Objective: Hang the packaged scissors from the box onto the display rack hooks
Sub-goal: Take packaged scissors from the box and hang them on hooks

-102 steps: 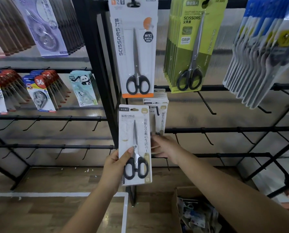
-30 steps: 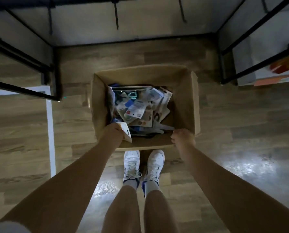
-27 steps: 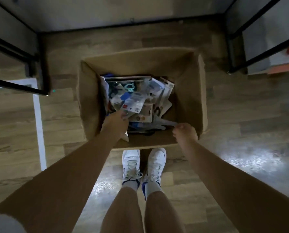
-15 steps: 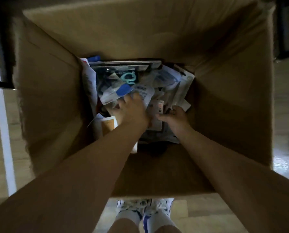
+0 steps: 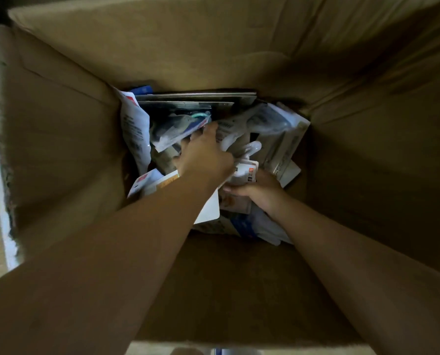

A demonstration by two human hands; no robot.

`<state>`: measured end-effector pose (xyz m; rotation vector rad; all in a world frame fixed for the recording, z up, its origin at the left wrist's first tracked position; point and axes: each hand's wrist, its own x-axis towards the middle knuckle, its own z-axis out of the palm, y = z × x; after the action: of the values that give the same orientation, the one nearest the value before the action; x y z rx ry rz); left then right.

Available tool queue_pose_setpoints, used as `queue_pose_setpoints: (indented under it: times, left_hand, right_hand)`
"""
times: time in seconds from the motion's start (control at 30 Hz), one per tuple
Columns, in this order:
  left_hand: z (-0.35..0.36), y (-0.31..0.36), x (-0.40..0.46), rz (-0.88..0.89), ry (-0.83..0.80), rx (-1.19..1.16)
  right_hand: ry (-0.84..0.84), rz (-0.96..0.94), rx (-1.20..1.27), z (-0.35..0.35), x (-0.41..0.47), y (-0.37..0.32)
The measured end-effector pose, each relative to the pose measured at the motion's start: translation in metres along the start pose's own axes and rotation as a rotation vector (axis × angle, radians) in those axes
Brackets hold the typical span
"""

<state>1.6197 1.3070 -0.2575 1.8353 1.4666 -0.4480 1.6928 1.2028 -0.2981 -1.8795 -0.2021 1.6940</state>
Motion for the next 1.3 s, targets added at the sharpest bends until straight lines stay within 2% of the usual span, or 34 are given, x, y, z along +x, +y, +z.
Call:
queue_pose_setpoints:
  times: [0.23, 0.33, 0.43, 0.5, 0.63, 0.73, 0.83, 0.97, 1.1, 1.3]
  left_hand:
    - [-0.030, -0.015, -0.034, 0.107, -0.028, -0.008]
    - [-0.045, -0.022, -0.063, 0.003, -0.069, -0.016]
    - [-0.063, -0.015, -0.103, -0.117, -0.134, -0.187]
    - [-0.076, -0.002, -0.129, -0.129, -0.162, -0.272]
    - [-0.104, 0.026, -0.171, -0.078, -0.147, -0.291]
    - [-0.124, 0.046, -0.194, -0.121, -0.138, -0.342]
    - [-0.144, 0.065, -0.219, -0.199, -0.166, -0.531]
    - [-0.191, 0.093, -0.265, -0.302, -0.022, -0.868]
    - [-0.236, 0.100, -0.312, -0.194, 0.030, -1.012]
    - [-0.329, 0.138, -0.410, 0.077, -0.172, -1.069]
  right_hand:
    - [0.237, 0.005, 0.018, 0.006, -0.042, -0.018]
    - [0.331, -0.023, -0.052, -0.005, -0.076, -0.030]
    - [0.401, -0.050, -0.131, -0.020, -0.117, -0.045]
    - [0.418, -0.068, -0.151, -0.031, -0.146, -0.060]
    - [0.411, -0.079, -0.170, -0.055, -0.207, -0.091]
    - [0.417, -0.077, -0.109, -0.072, -0.255, -0.114]
    - [0.410, -0.139, -0.041, -0.084, -0.309, -0.139]
    - [0.384, -0.191, 0.081, -0.096, -0.378, -0.172]
    - [0.360, -0.231, 0.306, -0.100, -0.446, -0.199]
    - [0.224, -0.453, 0.485, -0.094, -0.542, -0.238]
